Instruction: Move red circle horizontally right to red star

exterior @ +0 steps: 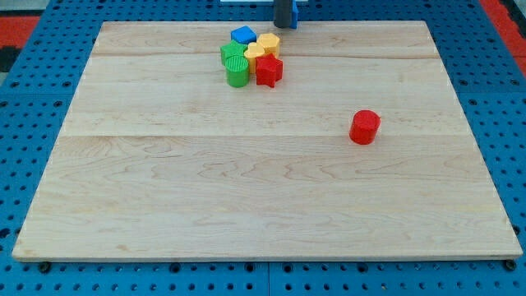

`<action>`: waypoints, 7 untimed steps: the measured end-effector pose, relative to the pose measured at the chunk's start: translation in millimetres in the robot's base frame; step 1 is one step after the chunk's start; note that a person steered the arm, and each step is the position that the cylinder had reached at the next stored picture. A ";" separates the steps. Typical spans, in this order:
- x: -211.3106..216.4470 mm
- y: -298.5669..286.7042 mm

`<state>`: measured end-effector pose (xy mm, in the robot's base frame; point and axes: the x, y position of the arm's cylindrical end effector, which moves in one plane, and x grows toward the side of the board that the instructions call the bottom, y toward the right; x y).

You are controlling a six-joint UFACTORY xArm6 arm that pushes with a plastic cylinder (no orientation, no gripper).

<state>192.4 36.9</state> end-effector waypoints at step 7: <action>311.6 141.9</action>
<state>503.9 178.7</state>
